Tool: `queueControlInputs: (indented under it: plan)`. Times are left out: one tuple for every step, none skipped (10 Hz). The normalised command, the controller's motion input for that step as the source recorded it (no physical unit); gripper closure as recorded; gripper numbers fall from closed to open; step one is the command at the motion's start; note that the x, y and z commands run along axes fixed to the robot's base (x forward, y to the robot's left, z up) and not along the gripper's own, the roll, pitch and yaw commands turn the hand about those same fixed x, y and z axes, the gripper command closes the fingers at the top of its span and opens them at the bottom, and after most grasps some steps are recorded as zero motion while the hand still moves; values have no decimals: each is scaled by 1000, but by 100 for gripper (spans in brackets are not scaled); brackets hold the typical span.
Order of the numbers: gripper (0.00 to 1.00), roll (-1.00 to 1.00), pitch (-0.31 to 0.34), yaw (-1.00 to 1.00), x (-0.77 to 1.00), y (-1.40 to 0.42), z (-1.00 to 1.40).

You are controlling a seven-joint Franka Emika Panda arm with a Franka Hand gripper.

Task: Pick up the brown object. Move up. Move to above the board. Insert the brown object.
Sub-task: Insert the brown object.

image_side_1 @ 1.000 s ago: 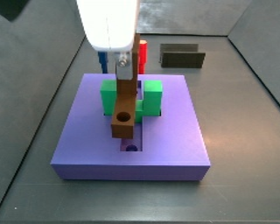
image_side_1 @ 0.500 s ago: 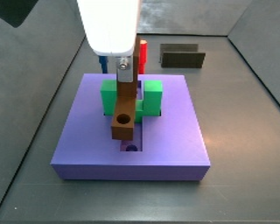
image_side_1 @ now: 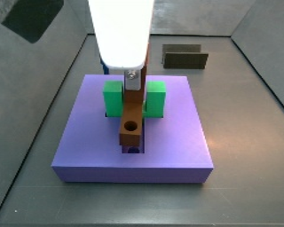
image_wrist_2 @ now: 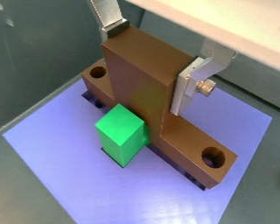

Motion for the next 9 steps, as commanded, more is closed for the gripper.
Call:
queueControlInputs:
  plan:
    - [100, 0, 0, -46, -160, 0, -369]
    - [100, -11, 0, -171, 97, -146, -223]
    - [100, 0, 0, -80, 163, -54, -197]
    - [100, 0, 0, 0, 123, 0, -149]
    - [100, 10, 0, 0, 226, 0, -111]
    - [100, 47, 0, 0, 137, 0, -166]
    - [100, 54, -50, 20, 69, 0, -197]
    - [100, 51, -121, 80, 46, 0, -166]
    - [100, 46, -144, 89, 31, 0, -177]
